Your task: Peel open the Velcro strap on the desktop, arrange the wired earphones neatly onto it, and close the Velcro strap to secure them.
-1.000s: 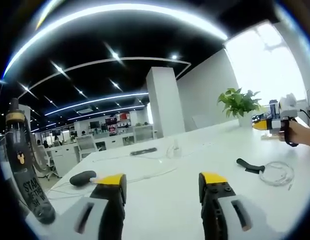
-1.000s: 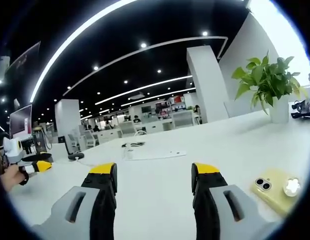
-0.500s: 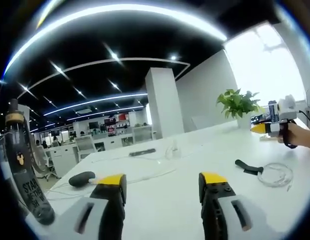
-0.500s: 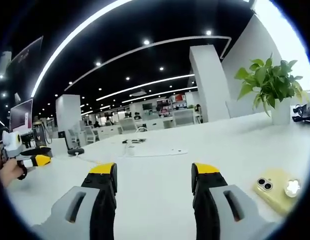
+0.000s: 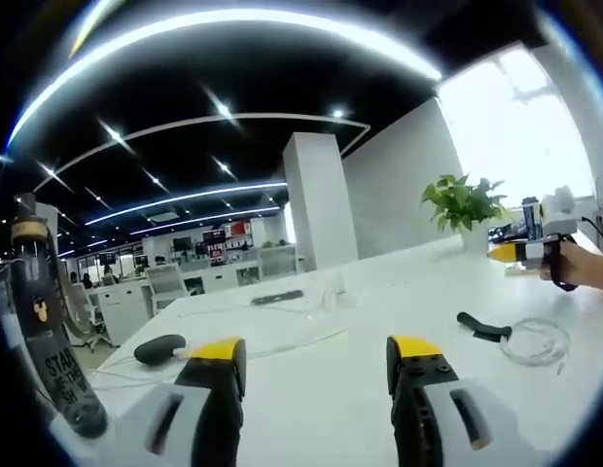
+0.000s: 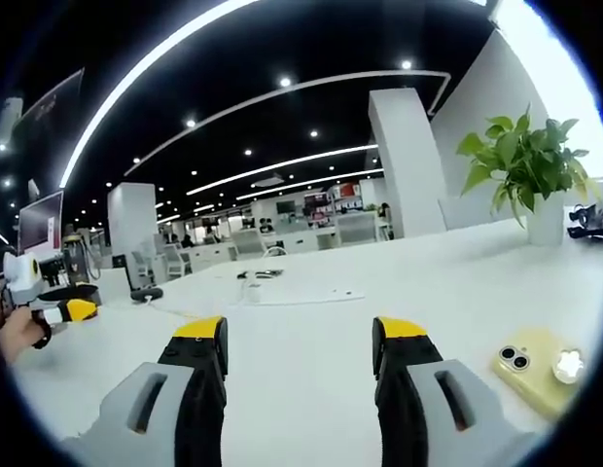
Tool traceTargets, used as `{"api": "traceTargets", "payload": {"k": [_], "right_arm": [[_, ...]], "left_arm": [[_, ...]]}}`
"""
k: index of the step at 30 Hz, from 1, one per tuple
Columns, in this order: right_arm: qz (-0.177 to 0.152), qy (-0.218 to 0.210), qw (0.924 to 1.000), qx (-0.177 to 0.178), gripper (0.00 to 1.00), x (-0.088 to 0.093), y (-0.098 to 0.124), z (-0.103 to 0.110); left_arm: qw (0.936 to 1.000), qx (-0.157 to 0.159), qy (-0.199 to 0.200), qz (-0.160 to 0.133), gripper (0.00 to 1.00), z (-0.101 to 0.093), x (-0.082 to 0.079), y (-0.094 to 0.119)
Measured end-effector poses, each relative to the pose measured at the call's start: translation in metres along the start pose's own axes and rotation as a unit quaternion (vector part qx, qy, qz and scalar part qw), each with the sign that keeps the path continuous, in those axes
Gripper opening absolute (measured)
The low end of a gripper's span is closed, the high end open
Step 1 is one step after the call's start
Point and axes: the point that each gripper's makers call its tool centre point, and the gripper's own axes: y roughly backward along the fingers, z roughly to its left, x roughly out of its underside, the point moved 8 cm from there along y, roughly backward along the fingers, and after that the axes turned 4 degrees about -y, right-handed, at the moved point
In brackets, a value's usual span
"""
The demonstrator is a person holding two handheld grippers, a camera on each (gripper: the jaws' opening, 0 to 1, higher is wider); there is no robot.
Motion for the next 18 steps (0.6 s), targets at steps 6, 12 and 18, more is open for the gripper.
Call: {"api": "traceTargets", "payload": {"k": [6, 12, 18], "right_arm": [[0.003, 0.003, 1.0, -0.001, 0.61, 0.001, 0.0001, 0.0012], [0.005, 0.006, 1.0, -0.001, 0.61, 0.0017, -0.0005, 0.0018], [0.007, 0.008, 0.9999, -0.001, 0.61, 0.0024, -0.0003, 0.0025]], "left_arm": [[1.0, 0.0, 0.0, 0.001, 0.61, -0.0005, 0.0004, 0.0001], [1.0, 0.001, 0.0, 0.002, 0.61, -0.0001, 0.0007, -0.0006], [1.0, 0.001, -0.001, 0.003, 0.61, -0.0001, 0.0008, -0.0005]]}}
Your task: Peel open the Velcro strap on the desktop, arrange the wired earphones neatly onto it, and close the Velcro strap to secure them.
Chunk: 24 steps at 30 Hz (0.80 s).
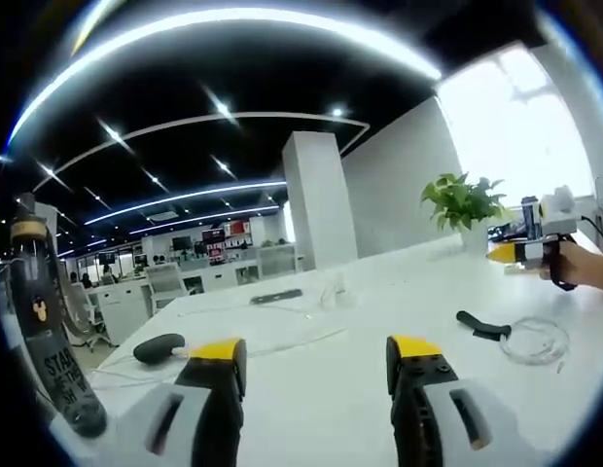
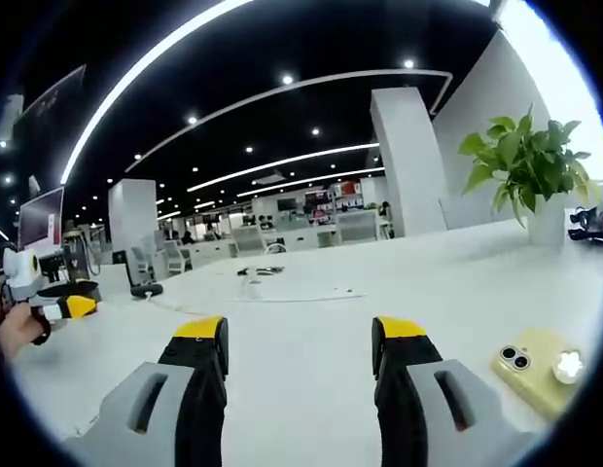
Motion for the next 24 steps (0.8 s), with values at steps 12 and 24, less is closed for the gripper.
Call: {"api": "traceTargets", "payload": {"k": [12, 24], "right_arm": [[-0.003, 0.002, 1.0, 0.001, 0.61, -0.001, -0.001, 0.0], [-0.015, 0.016, 0.9997, -0.014, 0.6, -0.001, -0.002, 0.013]], "left_arm": [[1.0, 0.0, 0.001, 0.002, 0.61, 0.001, 0.0, 0.0], [0.9994, -0.015, -0.025, 0.018, 0.6, 0.002, 0.011, 0.002]]}}
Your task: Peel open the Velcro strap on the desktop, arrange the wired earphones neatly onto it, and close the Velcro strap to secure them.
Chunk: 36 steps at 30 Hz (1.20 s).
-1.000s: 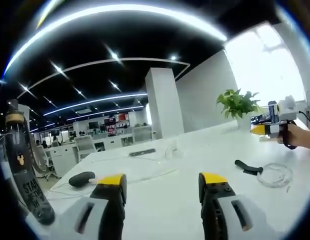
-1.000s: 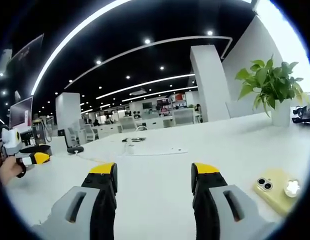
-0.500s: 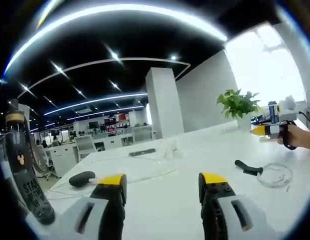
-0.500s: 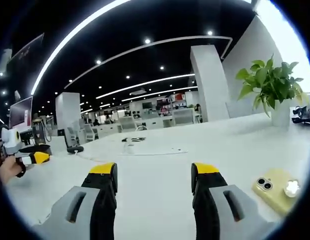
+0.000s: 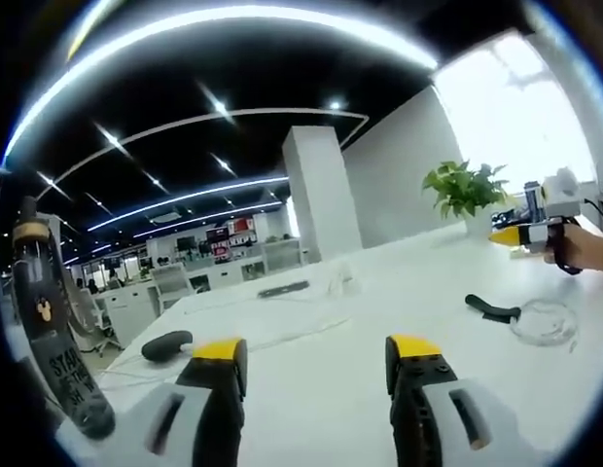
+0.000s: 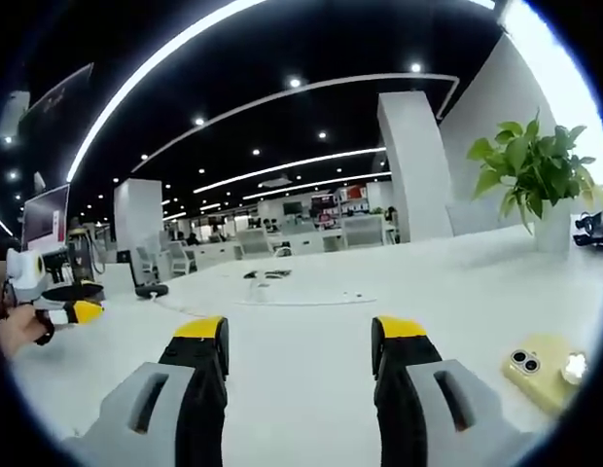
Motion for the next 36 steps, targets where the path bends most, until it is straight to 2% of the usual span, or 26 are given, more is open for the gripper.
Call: {"api": "traceTargets", "payload": {"k": [5, 10, 19, 31, 36], "right_arm": [[-0.008, 0.009, 0.9999, 0.003, 0.57, 0.006, -0.004, 0.006], [-0.003, -0.031, 0.9995, -0.005, 0.57, 0.011, -0.008, 0.011], [0.001, -0.003, 1.0, -0.009, 0.57, 0.009, -0.012, 0.016], [-0.007, -0.006, 1.0, 0.002, 0.57, 0.01, -0.009, 0.01], [-0.007, -0.003, 0.9999, 0.01, 0.58, 0.016, -0.008, 0.006]], "left_arm": [[1.0, -0.006, 0.0, 0.007, 0.6, 0.003, 0.004, 0.003], [0.9998, -0.012, -0.007, 0.016, 0.6, 0.005, 0.008, 0.004], [0.9996, -0.013, 0.003, 0.024, 0.59, 0.01, 0.011, 0.003], [0.9997, -0.013, 0.007, 0.019, 0.59, 0.01, 0.012, 0.003], [0.9998, -0.01, 0.009, 0.018, 0.59, 0.007, 0.013, 0.002]]}}
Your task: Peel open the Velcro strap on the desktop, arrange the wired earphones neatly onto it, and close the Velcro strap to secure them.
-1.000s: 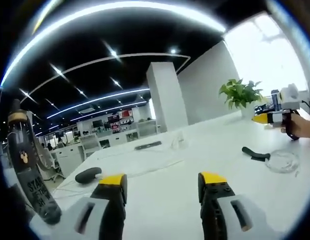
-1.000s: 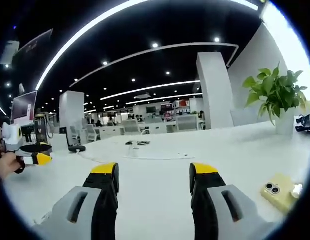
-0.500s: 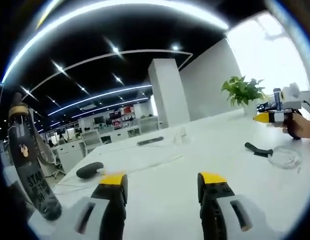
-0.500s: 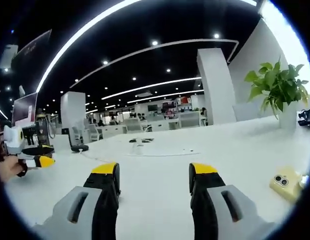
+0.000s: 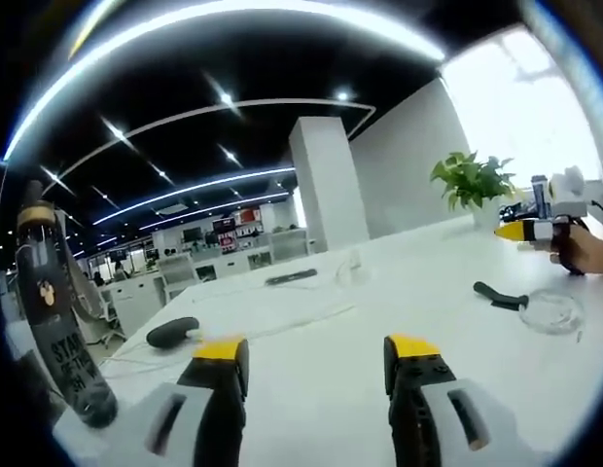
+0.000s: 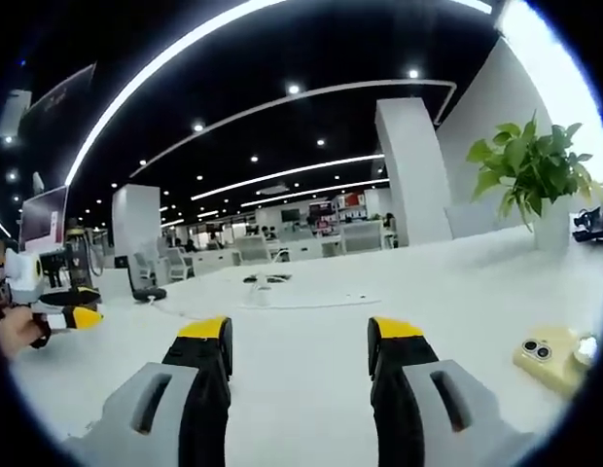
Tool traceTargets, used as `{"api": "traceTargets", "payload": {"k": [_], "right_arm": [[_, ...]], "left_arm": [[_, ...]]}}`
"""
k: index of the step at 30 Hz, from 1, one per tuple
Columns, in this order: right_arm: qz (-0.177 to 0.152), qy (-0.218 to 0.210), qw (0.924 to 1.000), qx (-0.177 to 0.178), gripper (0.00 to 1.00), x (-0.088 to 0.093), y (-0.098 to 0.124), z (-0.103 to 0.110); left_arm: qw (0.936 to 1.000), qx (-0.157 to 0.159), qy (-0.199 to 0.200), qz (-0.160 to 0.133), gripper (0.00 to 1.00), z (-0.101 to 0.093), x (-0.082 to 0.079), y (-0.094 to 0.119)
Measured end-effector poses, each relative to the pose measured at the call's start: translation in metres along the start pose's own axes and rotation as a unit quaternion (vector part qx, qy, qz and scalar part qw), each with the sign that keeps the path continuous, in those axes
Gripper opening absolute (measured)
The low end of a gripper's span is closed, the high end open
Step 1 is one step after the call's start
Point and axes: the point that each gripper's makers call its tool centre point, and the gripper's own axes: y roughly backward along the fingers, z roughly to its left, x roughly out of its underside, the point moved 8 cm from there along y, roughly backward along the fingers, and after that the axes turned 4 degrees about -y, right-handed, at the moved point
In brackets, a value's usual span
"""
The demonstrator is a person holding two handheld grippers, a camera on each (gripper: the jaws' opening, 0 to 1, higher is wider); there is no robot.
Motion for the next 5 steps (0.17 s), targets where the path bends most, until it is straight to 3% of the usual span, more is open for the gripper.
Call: {"api": "traceTargets", "payload": {"k": [2, 5], "right_arm": [[0.003, 0.008, 1.0, 0.001, 0.58, 0.001, 0.0, 0.001], [0.004, 0.014, 0.9999, -0.001, 0.58, 0.002, 0.001, 0.002]], "left_arm": [[1.0, 0.006, 0.004, 0.001, 0.59, 0.0, 0.0, -0.001], [0.998, 0.019, 0.048, -0.035, 0.59, -0.002, -0.011, 0.003]]}}
